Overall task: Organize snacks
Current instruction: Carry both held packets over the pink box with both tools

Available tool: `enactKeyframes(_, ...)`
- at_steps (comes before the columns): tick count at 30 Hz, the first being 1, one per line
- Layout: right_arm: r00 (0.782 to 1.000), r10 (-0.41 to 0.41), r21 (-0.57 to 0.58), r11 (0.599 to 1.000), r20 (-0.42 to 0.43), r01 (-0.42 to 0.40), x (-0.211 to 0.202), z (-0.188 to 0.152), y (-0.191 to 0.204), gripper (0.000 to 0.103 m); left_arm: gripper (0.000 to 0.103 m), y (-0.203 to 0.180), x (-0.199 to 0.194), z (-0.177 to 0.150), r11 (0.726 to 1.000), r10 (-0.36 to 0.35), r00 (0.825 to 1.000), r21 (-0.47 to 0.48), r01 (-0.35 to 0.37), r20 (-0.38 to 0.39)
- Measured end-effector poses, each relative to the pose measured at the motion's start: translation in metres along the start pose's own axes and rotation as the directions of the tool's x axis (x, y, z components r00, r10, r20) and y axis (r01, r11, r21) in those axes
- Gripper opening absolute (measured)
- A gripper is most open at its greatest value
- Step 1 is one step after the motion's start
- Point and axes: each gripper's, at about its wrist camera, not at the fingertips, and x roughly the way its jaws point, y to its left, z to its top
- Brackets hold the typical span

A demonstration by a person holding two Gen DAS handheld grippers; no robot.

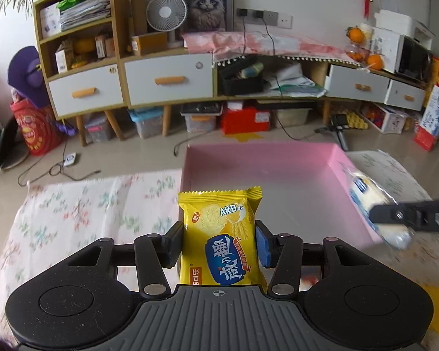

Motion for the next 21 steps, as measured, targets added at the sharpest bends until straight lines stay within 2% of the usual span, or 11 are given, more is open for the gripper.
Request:
enactKeyframes(5,1.000,0.002,0.026,1.000,0.012,-0.002,0.014,0.002,-0.009,0.017,0.048,-0.002,0.028,0.001,1.000,0.013,1.000,0.021,-0.013,0.026)
enactKeyframes(8,1.000,0.011,0.034,0.999,0.021,-0.012,0.018,0.003,-0.011,0.017,0.048,-0.006,0.041,-0.002,0.997,0.055,0.998,0.051,-0.056,0.022)
enactKeyframes(12,0.999,0.018,0.029,0.999,0.046,-0.020,0.018,0.003,-0.010,0.016,0.048,-0.013,0.049,-0.004,0.992,0.076,0.997,0.097,-0.077,0.014)
enactKeyframes(21,0.998,0.034,0.019,0.999,0.050,-0.035,0.020,0.005,-0.010,0.015,0.048,-0.022,0.055,-0.005,0.981,0.117,0.989,0.163,-0.102,-0.090)
